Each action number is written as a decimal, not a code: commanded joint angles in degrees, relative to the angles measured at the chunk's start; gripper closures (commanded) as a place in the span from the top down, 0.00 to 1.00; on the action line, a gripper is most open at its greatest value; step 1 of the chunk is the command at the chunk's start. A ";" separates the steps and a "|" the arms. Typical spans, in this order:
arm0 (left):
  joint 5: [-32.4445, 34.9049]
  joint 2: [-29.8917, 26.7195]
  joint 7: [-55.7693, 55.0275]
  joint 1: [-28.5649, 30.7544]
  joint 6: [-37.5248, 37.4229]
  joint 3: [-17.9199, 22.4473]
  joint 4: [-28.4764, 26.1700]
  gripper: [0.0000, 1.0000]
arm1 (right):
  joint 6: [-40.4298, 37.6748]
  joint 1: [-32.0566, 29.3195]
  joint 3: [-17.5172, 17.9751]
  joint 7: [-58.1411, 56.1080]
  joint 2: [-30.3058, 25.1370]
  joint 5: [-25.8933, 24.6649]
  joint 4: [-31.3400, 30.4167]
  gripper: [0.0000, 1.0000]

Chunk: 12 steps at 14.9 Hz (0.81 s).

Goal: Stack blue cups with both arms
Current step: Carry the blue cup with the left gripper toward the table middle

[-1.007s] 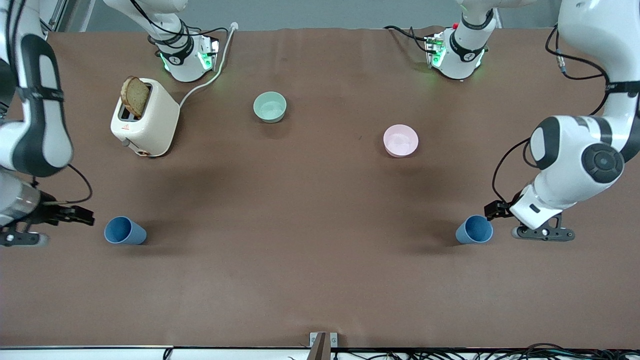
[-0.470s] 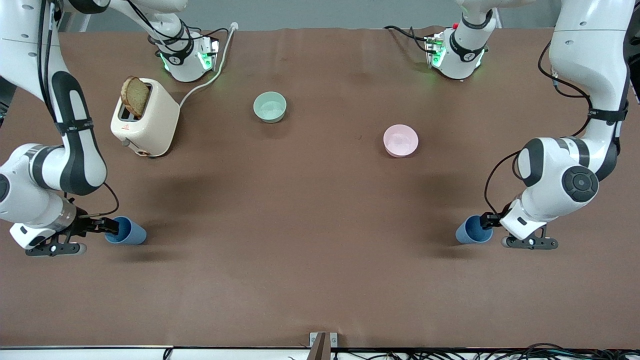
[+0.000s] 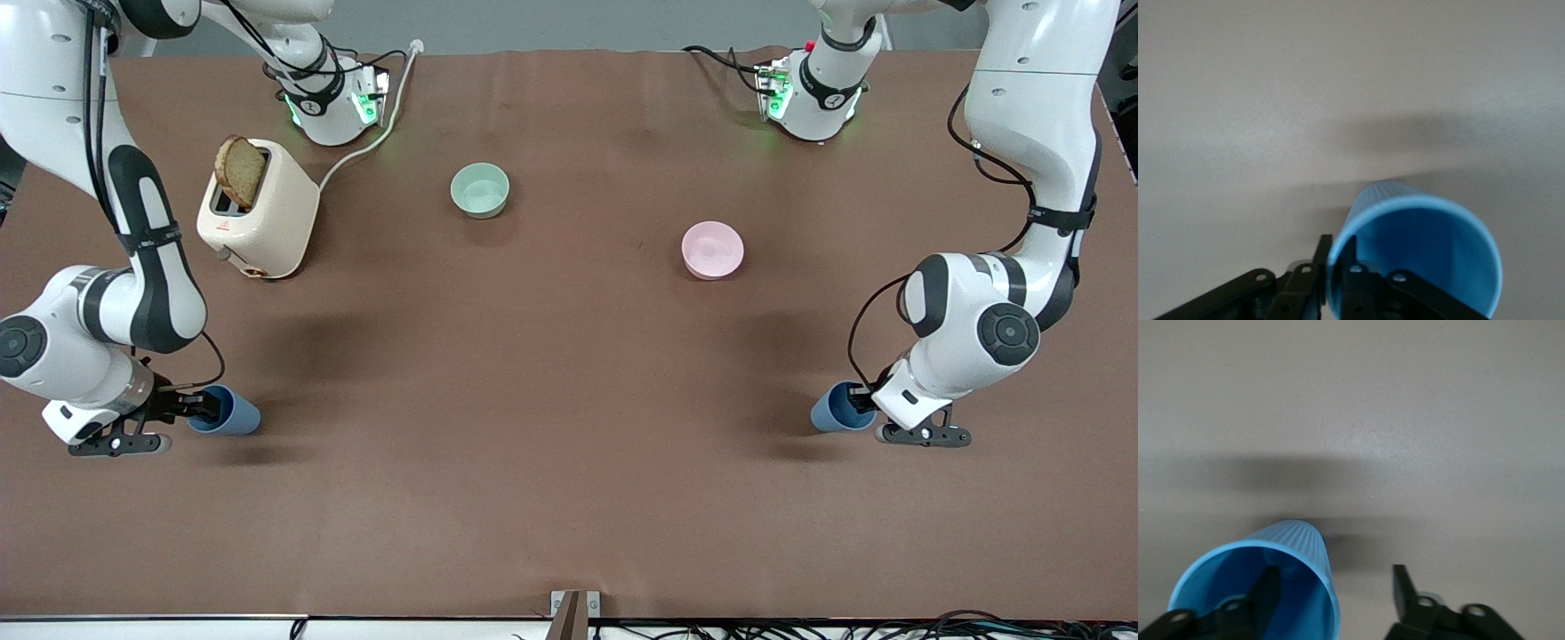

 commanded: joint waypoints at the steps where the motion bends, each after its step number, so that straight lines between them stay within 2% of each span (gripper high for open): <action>1: -0.34 -3.34 -0.90 -0.19 -0.83 -2.75 0.66 0.00 | 0.66 -0.75 0.37 -0.42 0.44 0.69 -0.28 0.39; 3: -0.34 -5.46 -4.75 -0.28 -6.16 -6.34 2.41 0.00 | 0.66 -0.84 0.46 -0.24 0.52 0.69 -0.02 0.07; 4: -0.34 -5.99 -8.17 -0.20 -9.50 -8.89 4.08 0.00 | 0.66 -0.84 0.46 -0.15 0.79 0.69 0.24 0.01; 6: -0.25 -5.99 -18.43 -0.46 -14.26 -14.42 6.11 0.00 | 0.49 -0.84 0.37 -0.06 1.05 0.69 0.77 0.01; 8: 0.10 -5.56 -29.07 -1.42 -14.37 -19.52 6.29 0.00 | 0.22 -0.84 0.37 0.02 1.05 0.69 1.12 0.01; 9: 0.71 -4.77 -34.34 -3.34 -14.02 -20.50 6.47 0.00 | 0.05 -0.84 0.37 0.02 1.05 0.69 1.30 0.01; 12: 1.16 -0.73 -44.55 -11.25 -13.41 -20.16 9.19 0.00 | -2.31 -0.22 0.37 0.02 0.62 0.61 3.75 0.01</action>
